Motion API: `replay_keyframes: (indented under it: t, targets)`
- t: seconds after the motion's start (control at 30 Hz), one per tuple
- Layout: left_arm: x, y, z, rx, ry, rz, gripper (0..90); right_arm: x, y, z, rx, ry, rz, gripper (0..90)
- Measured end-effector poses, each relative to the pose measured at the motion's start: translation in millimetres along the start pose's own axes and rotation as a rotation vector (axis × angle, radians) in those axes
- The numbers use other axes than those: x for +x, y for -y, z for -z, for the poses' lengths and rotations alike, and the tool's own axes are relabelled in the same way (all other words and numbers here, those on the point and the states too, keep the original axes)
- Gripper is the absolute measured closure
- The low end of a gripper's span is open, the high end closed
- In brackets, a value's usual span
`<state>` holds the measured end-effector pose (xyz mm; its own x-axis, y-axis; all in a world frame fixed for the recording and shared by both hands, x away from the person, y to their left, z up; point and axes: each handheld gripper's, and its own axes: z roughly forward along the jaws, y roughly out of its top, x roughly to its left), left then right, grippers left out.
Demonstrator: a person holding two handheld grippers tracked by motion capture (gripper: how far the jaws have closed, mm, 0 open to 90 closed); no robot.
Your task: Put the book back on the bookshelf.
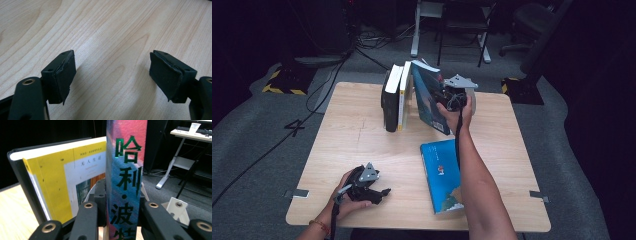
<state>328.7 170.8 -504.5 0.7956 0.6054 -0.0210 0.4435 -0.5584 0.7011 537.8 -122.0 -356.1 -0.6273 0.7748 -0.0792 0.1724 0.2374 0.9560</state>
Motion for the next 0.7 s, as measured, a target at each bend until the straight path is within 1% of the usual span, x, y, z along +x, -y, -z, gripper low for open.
replay_keyframes:
  t: [0.17,0.33,0.5,0.57,0.6,0.7]
  targets:
    - [-0.1,0.1,0.2,0.002,0.004,-0.007,21.8,2.6,0.9,-5.3,-0.014,0.006,-0.004,74.5]
    - [-0.4,0.0,0.2,0.002,-0.001,-0.009,21.8,0.9,6.7,-1.3,-0.012,-0.003,-0.014,74.1]
    - [-0.2,-0.1,-0.2,0.003,-0.002,-0.005,21.6,-1.0,25.5,8.3,0.011,-0.031,-0.002,72.9]
    - [-0.1,-0.3,-0.4,0.002,-0.002,-0.005,21.5,-1.3,29.7,13.3,-0.010,-0.025,-0.021,73.2]
    - [-0.1,-0.4,-0.5,0.002,-0.003,-0.004,21.5,-1.5,30.1,16.3,-0.015,-0.016,-0.018,73.1]
    - [-0.2,-0.4,-0.4,0.002,-0.006,-0.004,21.6,-2.5,30.0,22.6,-0.008,0.017,0.016,72.2]
